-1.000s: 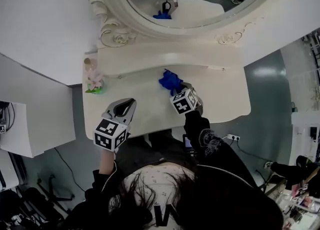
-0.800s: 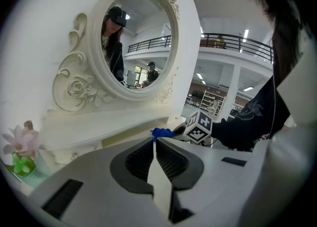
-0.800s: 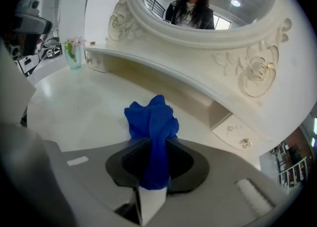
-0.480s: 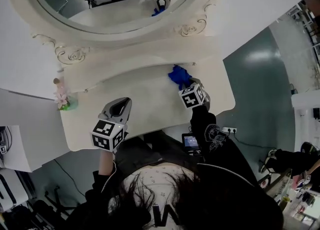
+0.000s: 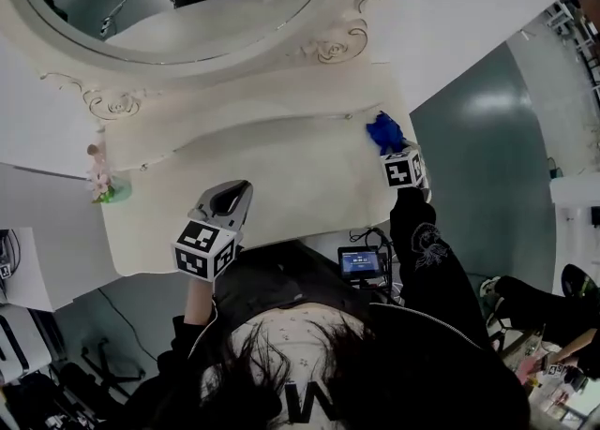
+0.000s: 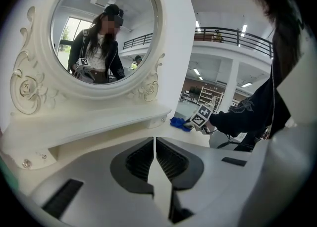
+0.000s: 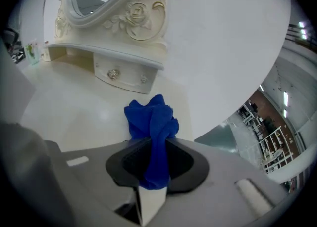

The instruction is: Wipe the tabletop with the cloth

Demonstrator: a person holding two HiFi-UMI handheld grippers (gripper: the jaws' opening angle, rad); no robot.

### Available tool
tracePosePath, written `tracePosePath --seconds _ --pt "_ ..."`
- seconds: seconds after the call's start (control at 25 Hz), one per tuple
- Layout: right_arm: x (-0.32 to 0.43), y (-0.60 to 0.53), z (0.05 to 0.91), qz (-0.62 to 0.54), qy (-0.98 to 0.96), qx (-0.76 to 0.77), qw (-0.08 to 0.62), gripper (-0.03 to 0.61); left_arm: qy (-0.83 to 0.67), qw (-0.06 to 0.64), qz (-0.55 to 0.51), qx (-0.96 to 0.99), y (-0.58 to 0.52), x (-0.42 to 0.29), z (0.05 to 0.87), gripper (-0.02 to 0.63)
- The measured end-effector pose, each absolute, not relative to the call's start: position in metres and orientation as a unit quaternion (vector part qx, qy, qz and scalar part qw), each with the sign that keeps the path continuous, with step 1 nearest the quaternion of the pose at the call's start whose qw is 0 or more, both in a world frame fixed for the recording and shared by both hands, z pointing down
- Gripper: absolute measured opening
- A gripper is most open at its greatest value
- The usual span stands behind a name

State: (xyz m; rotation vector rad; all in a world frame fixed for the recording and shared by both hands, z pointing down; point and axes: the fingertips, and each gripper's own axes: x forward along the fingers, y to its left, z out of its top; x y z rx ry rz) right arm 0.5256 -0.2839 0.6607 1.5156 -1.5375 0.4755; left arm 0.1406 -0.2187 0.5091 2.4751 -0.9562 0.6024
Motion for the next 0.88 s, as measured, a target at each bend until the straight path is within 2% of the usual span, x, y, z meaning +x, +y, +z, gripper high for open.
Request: tracePosePath --seconds 0.16,0.36,0.6,0.88 --pt "0.569 -0.283 0.66 0.195 -0.596 0.636 0.45 0.084 -0.359 0.213 0.223 0.881 -0.215 0.133 0.511 0.002" --pt "0.588 -0.287 0.653 0.204 -0.584 0.655 0.434 0.083 -0.381 0.217 0.23 0.869 -0.211 0.12 0.51 0.002" --pt "0.59 -0.288 0.652 0.21 -0.573 0.664 0.433 0.086 -0.403 0.231 0.243 0.851 -0.191 0.092 0.517 0.002" --pt "0.558 -0.286 0.615 0.198 -0.572 0.696 0.387 0.087 -0.45 0.235 0.231 0.83 -0.18 0.029 0.514 0.002"
